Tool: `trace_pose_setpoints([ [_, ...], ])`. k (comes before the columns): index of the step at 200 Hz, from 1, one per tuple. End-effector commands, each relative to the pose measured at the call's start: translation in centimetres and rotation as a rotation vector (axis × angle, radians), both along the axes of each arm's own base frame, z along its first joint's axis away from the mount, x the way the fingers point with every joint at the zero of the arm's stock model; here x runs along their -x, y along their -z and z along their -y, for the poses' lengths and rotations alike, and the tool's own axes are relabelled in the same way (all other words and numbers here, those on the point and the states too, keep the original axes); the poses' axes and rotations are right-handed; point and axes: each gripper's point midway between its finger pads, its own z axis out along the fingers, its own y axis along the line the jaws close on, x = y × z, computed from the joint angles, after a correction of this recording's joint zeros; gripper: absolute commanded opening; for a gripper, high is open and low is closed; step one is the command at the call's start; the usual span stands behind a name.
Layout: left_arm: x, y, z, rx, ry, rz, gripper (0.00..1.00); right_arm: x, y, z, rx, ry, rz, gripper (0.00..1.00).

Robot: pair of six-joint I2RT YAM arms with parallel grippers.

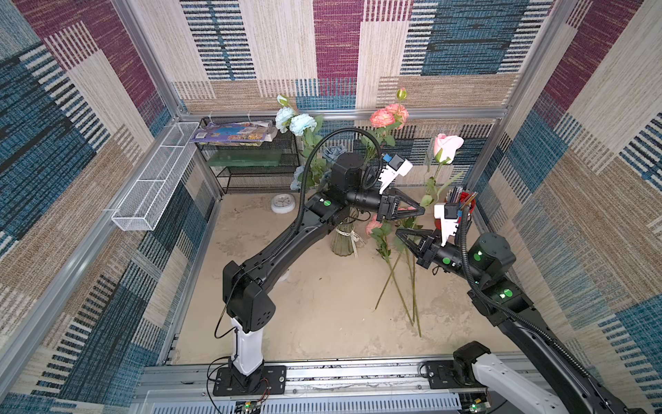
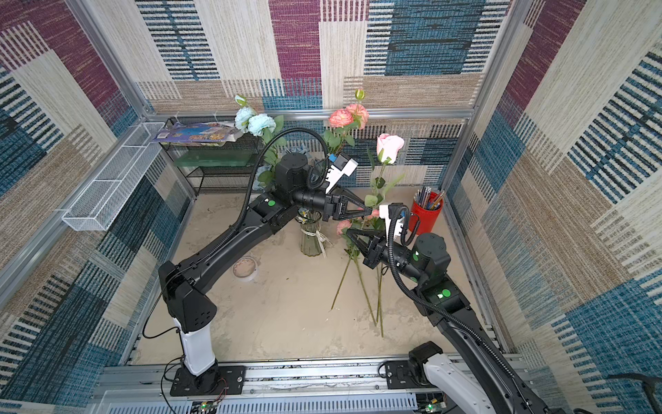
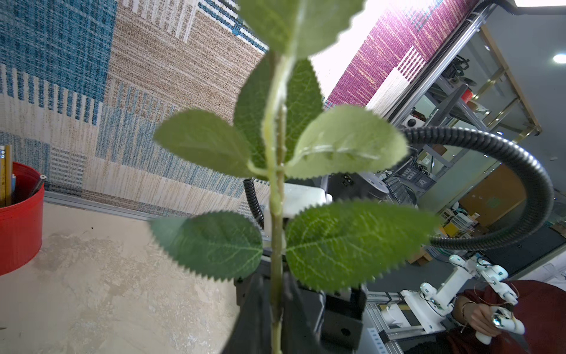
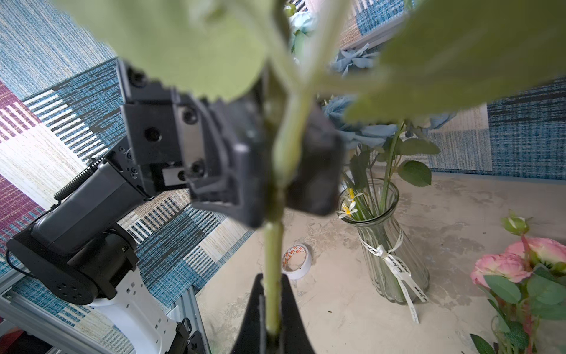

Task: Pick out pink flowers from the vase
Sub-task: Place the flower at the center of the board.

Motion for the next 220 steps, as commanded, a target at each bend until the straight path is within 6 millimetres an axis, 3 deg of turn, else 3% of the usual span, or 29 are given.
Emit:
trace_pose_setpoints([
  [1,-1.0,-0.8,-0.7,0.009,-0.051,-0.021,0.87,-0.4,0.3,0.4,0.028,0.039,0.018,0.0],
  [6,-1.3,-0.9,-0.9,0.011,-0.067,-0.027,0.98,-0.5,0.5,0.5,0.034,0.046,0.016,0.0],
  [9,-1.5,-1.0,-1.0,0.013,-0.076,-0.03,0.99,-0.6,0.5,0.6,0.038,0.054,0.014,0.0],
  [58,-4.5,-0.8,-4.1,0.023,-0.26,-0.044,1.0,-2.9,4.1,2.5,0.097,0.181,-0.087,0.0],
  [103,-3.5,-0.8,-5.7,0.029,-0.334,0.017,1.0,-5.7,8.3,4.2,0.172,0.291,-0.217,0.0],
  [161,-2.7,-0.7,-7.4,0.031,-0.41,0.087,1.0,-9.2,17.1,6.5,0.367,0.416,-0.481,0.0],
  [220,-2.4,-0.4,-8.5,0.042,-0.464,0.124,1.0,-10.7,24.7,7.1,0.548,0.451,-0.64,0.0],
])
